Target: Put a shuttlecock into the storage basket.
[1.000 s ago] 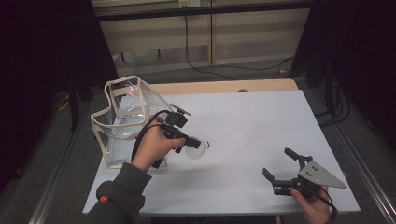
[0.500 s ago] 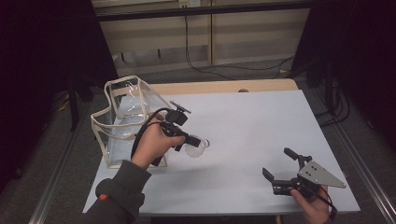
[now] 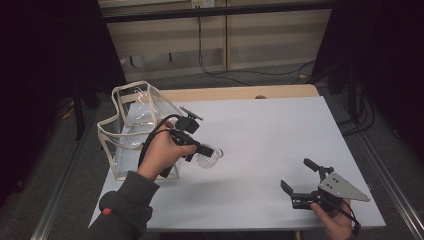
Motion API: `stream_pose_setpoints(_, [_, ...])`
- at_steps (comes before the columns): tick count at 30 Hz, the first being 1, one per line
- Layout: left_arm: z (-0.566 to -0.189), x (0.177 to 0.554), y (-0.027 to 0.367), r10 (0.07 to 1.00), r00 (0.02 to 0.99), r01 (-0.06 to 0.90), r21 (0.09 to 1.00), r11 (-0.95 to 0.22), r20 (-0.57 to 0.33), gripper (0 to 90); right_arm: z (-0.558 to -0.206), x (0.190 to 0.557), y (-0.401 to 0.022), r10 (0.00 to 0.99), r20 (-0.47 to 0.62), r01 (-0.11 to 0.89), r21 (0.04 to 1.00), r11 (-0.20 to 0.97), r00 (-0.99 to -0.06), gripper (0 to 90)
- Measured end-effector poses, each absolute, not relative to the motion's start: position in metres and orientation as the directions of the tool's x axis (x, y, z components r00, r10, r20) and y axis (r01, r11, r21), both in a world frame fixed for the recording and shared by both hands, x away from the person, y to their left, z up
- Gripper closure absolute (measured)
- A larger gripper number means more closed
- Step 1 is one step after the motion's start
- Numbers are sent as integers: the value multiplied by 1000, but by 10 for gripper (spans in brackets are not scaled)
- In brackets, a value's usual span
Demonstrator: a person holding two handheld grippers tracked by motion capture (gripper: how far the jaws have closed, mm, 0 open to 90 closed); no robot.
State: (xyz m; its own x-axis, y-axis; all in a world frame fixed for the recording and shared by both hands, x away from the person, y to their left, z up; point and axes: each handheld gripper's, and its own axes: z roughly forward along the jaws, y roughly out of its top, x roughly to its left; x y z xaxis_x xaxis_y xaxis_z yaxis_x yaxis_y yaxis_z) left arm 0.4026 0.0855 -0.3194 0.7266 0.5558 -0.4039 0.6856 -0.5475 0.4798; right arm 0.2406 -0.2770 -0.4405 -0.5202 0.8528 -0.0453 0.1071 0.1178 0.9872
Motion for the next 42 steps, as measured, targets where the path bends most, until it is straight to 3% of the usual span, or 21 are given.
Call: stream_pose_setpoints(42, [-294, 412, 95, 574, 708, 705, 458, -542, -411, 890, -441, 238, -280, 857, -45, 108, 987, 117, -514, 13])
